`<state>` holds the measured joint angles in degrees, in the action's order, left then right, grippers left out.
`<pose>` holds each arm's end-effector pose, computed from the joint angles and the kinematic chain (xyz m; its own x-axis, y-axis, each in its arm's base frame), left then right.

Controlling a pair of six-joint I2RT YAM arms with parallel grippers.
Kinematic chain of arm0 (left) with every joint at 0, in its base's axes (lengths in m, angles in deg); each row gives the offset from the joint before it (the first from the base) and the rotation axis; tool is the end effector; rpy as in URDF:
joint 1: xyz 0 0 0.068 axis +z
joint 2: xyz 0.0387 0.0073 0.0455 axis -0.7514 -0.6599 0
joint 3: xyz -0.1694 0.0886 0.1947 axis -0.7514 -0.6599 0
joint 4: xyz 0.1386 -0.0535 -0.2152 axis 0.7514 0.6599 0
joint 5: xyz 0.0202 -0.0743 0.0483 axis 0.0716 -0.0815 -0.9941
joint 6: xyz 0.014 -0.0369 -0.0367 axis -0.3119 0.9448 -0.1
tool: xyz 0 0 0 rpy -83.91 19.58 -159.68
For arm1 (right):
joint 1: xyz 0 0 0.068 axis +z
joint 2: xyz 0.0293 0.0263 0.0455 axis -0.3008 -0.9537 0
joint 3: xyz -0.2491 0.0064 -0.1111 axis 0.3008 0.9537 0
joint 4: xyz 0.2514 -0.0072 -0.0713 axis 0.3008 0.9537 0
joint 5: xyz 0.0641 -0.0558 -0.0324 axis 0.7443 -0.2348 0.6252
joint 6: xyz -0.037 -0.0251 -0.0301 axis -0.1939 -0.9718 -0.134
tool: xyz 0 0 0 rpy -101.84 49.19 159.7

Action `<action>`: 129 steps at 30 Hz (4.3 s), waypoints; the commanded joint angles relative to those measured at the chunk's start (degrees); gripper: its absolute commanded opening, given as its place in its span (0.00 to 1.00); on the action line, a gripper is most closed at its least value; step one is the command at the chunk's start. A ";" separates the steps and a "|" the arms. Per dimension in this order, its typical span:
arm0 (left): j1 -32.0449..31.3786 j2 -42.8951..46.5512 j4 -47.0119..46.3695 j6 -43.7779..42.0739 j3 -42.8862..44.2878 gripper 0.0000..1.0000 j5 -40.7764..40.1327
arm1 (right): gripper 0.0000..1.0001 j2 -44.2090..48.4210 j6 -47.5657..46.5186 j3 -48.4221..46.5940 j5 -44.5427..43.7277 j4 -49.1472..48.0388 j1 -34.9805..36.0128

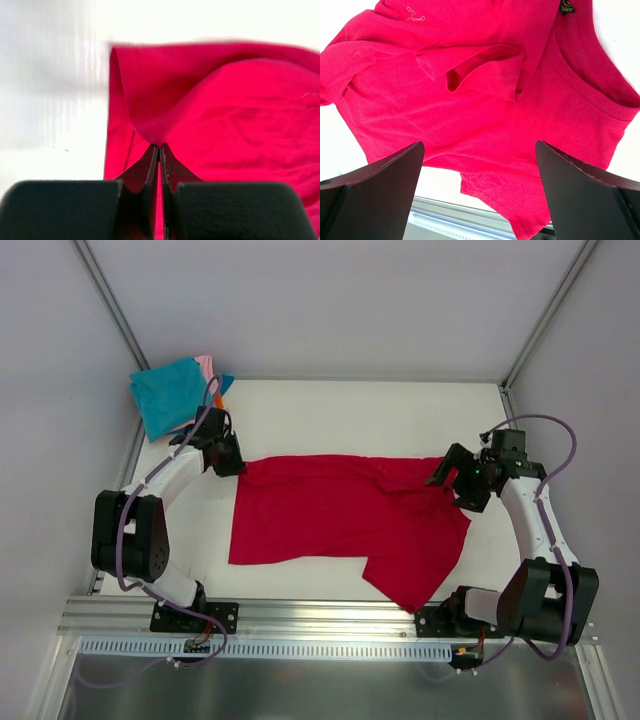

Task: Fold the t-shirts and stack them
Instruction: Fold the flattened tshirt in 1/3 of the way

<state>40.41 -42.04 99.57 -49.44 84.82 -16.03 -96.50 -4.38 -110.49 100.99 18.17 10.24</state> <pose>0.3261 -0.0518 0.2246 -0.7882 -0.2820 -0.5469 -0.1017 0.9363 -0.3362 0.2492 -0.0191 0.2650 -0.8214 0.2082 -0.5310 0.0080 0.9352 0.3541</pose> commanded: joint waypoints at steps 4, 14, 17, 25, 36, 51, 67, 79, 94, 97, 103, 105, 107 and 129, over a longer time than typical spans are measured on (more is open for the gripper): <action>-0.32 -2.27 -0.38 -5.29 8.77 0.00 -3.89 | 0.99 -0.37 -1.12 -0.92 0.47 -0.35 -0.38; -1.11 -6.50 -1.09 -7.75 16.78 0.00 -4.85 | 0.99 -0.90 -1.65 -1.97 0.03 0.52 -0.38; -1.46 -6.51 -1.53 -8.89 17.05 0.00 -5.90 | 0.99 -0.81 -1.91 -2.06 -0.32 0.88 -0.47; -3.04 4.46 -1.97 -9.78 6.52 0.00 -6.43 | 1.00 -0.90 -1.47 -1.71 0.29 0.26 -0.38; -4.54 9.67 4.18 -0.56 -6.14 0.00 -13.19 | 0.99 -0.11 -1.12 -1.89 1.79 0.00 -0.38; -5.94 45.32 -9.53 8.94 -23.47 0.99 2.87 | 0.99 -10.20 0.20 -3.64 7.42 -4.74 1.03; -6.38 55.81 -0.47 9.83 -21.36 0.99 9.47 | 0.58 -26.99 3.45 -6.63 5.13 -9.84 1.20; -6.38 55.46 -0.12 9.47 -22.23 0.99 8.68 | 0.01 -23.16 3.54 -4.36 4.87 -10.11 1.38; -6.38 53.88 -2.23 9.65 -23.29 0.99 9.47 | 0.71 -0.55 -2.79 0.48 5.83 7.46 2.34; -6.38 53.61 -2.32 9.56 -23.20 0.99 9.74 | 0.99 2.25 -3.67 4.43 7.42 8.36 2.70; -6.30 53.17 -2.41 9.65 -23.29 0.99 10.09 | 1.00 0.00 -2.97 3.57 5.30 6.34 2.61; -6.38 53.35 -2.49 9.74 -23.55 0.98 10.18 | 0.99 -2.03 -2.18 2.95 5.66 4.93 2.70; -6.38 53.43 -2.40 9.74 -23.56 0.99 10.44 | 0.99 -5.10 -1.48 1.98 6.97 2.12 3.05; -7.96 50.89 14.11 1.29 -19.52 0.98 15.72 | 0.99 31.97 -0.15 11.99 -1.01 12.37 6.83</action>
<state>33.68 7.97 106.50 -46.22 62.39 -0.11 -65.22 -2.83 -101.72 104.25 22.43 16.91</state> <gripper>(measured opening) 0.979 0.993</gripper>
